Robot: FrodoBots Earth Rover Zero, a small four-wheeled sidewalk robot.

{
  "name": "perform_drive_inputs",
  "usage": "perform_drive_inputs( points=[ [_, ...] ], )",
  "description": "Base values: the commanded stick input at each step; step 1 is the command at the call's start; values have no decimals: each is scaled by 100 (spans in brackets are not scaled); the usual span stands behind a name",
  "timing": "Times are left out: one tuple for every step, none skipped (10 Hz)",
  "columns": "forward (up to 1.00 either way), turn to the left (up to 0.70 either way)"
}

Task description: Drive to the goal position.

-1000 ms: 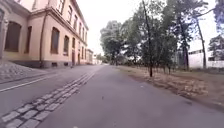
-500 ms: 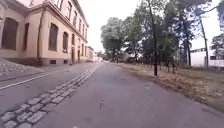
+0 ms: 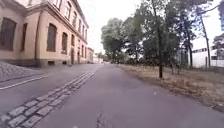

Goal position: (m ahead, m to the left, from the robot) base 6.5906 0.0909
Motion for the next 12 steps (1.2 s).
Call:
perform_drive_inputs(
  points=[
    [85,1],
    [85,1],
    [85,1],
    [85,1],
    [85,1],
    [85,1],
    [85,1],
    [85,1],
    [85,1],
    [85,1],
    [85,1],
    [85,1]
  ],
)
